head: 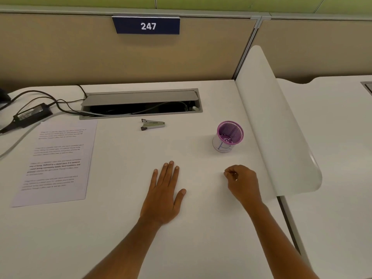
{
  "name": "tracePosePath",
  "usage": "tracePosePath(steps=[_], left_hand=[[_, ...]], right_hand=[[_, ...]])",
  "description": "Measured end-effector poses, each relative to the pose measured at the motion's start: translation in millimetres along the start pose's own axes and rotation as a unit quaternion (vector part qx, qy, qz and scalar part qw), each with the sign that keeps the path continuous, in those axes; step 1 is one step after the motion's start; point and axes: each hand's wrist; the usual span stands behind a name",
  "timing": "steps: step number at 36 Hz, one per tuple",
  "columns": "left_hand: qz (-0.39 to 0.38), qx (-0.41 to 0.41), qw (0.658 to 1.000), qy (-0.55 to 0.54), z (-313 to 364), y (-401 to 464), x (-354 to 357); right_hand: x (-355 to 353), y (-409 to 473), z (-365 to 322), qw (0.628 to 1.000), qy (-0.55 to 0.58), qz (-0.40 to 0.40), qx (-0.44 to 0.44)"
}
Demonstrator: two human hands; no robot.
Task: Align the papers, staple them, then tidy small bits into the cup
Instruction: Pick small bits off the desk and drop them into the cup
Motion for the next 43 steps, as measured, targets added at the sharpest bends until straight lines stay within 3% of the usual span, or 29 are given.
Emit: tracePosePath(steps=[24, 43], left_hand=[[0.008, 0.0, 1.0, -0.005, 0, 0, 1], [0.009, -0.002, 1.0, -0.002, 1, 0, 0]], right_hand=[[34, -2, -5, 0.985, -0.166, -0.007, -0.046], [35, -4, 5, 0.979, -0.177, -0.039, -0.094]])
Point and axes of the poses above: each hand's wrist, its own y-axis towards the middle knuckle, its own x-axis out of the palm, z = x × y, and after that the axes turned 8 degrees about y, right-handed
